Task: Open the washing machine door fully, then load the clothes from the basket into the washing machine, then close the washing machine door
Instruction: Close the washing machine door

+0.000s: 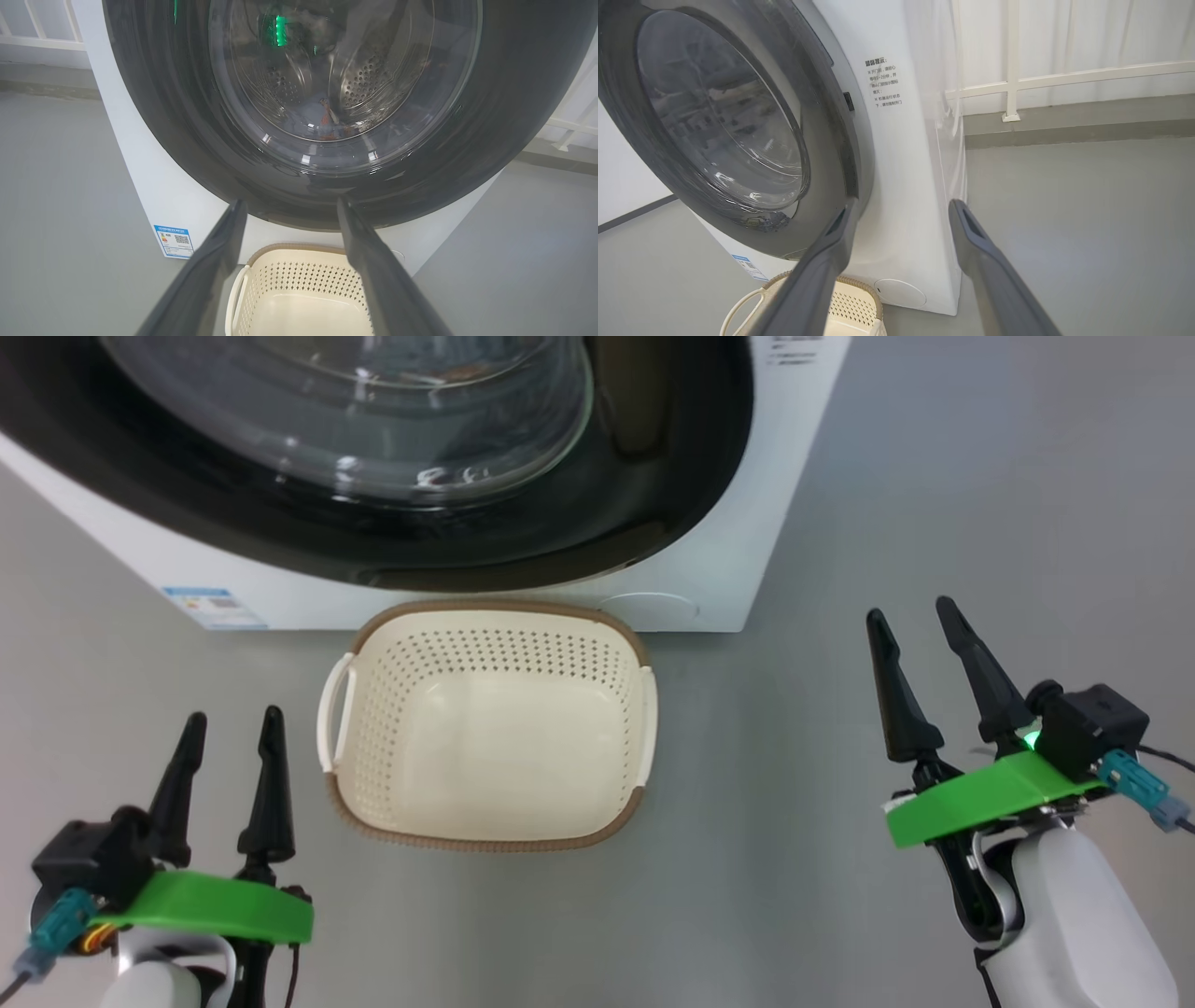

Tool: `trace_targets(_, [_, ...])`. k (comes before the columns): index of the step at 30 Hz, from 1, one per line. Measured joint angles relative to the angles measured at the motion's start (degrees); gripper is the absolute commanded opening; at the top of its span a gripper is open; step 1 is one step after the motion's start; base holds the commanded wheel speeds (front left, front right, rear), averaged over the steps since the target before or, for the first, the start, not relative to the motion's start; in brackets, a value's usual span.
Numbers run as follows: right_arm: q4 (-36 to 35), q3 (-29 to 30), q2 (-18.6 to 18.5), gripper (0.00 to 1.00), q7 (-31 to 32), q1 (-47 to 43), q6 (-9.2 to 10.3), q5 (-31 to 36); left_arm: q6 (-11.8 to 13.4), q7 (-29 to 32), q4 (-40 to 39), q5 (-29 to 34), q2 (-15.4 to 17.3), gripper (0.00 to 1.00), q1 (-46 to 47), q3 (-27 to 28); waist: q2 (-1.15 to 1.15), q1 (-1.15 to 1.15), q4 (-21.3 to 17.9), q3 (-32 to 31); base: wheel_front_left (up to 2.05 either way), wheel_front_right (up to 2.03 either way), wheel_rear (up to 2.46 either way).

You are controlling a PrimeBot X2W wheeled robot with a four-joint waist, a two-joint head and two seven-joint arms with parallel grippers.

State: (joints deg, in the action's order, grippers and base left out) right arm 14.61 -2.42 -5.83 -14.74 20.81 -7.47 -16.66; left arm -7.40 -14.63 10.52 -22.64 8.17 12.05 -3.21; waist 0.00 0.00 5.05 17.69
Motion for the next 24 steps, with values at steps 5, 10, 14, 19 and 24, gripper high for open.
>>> trace_targets(5, [-0.42,1.33,0.01,1.0,0.0,-2.01,0.0,0.01,0.0,0.0,0.52,0.05,0.26,1.0,-1.65,0.37,0.0,0.0,-1.45,-1.0,0.0,0.0,0.0])
trace_targets(10, [-1.09,2.5,-0.16,1.0,0.0,-4.37,0.0,0.35,0.0,0.0,1.19,0.12,0.52,1.0,-2.78,0.67,0.0,0.0,-2.89,-2.22,0.0,0.0,0.0])
trace_targets(14, [-1.33,3.42,-0.32,1.0,0.0,-5.94,0.0,0.43,0.0,0.0,1.55,0.13,1.08,1.0,-3.02,1.29,0.0,0.0,-3.66,-3.26,0.0,0.0,0.0])
trace_targets(19, [-1.6,4.67,-0.42,1.0,0.0,-8.94,0.0,0.43,0.0,0.0,1.68,0.14,1.51,1.0,-4.66,1.63,0.0,0.0,-4.4,-4.74,0.0,0.0,0.0])
trace_targets(24, [-2.01,5.12,-0.44,1.0,0.0,-11.59,0.0,0.43,0.0,0.0,1.89,0.14,1.9,1.0,-6.36,2.07,0.0,0.0,-5.19,-6.23,0.0,0.0,0.0])
